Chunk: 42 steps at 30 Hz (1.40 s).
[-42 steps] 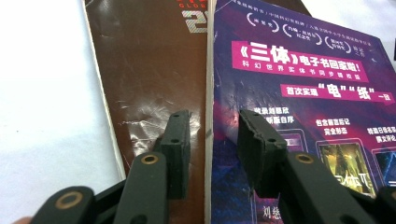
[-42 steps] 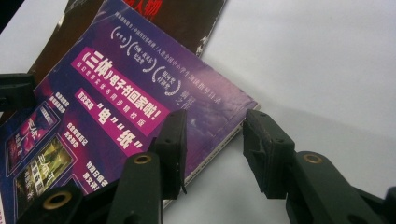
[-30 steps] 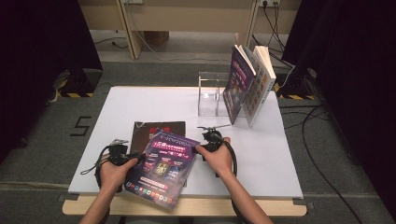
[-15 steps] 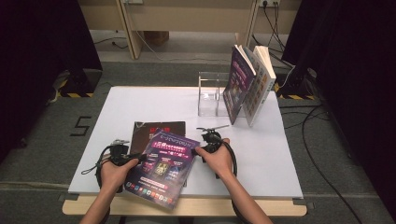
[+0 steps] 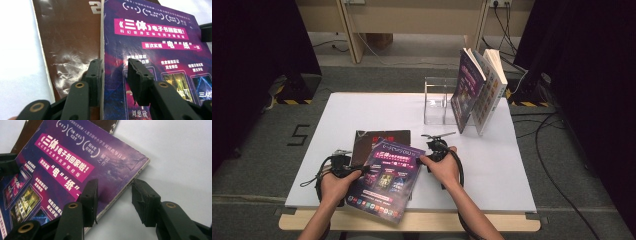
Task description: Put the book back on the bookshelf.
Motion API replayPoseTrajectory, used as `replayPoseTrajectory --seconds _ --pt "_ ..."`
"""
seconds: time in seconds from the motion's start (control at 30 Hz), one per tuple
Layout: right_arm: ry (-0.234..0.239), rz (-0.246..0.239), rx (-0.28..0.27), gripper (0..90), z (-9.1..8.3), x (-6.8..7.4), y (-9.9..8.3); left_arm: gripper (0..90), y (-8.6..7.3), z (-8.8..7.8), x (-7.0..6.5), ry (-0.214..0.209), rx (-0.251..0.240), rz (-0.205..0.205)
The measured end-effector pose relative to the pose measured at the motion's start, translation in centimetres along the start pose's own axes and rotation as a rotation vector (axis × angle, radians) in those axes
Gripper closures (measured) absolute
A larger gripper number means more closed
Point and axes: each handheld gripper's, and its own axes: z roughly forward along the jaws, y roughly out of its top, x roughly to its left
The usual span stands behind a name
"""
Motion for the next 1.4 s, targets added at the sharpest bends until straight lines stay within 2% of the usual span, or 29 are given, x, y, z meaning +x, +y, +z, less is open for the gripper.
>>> replayPoseTrajectory --seconds 0.1,0.13,0.17,0.2,0.33,0.7,0.93,1.03,1.27,1.4 --pt "-0.007 -0.014 -0.009 56.7 0.2 0.0 0.3 63.8 -0.1 -0.1 -0.2 0.0 0.004 0.0" --pt "-0.013 0.005 -0.007 56.5 0.3 0.1 0.4 63.8 -0.1 -0.1 -0.2 0.002 0.01 0.004" --pt "-0.014 -0.021 -0.011 56.4 0.4 0.0 0.6 63.8 -0.1 -0.2 -0.3 0.005 0.017 0.008" --pt "-0.017 -0.01 -0.009 56.3 0.4 0.1 0.7 63.8 -0.1 -0.2 -0.4 0.0 0.018 0.007" --pt "-0.033 -0.032 -0.019 55.9 0.8 0.0 1.3 63.8 -0.2 -0.2 -0.7 0.0 0.029 0.016" --pt "-0.078 -0.013 -0.027 54.7 1.7 -0.1 3.2 64.4 -0.6 -0.2 -1.9 -0.032 0.064 0.028" --pt "-0.083 -0.028 -0.018 54.6 2.0 -0.3 4.3 63.7 -0.6 -0.2 -2.2 -0.026 0.067 0.042" --pt "-0.079 -0.012 -0.024 54.5 2.0 -0.4 5.1 63.7 -0.6 -0.2 -2.2 -0.024 0.068 0.044" --pt "-0.106 -0.03 -0.017 52.6 2.6 -0.6 6.2 63.9 -0.6 -0.2 -2.1 -0.026 0.07 0.045" --pt "-0.091 -0.017 -0.019 52.1 3.0 -1.0 6.4 63.9 -0.6 -0.2 -2.1 -0.025 0.071 0.046"
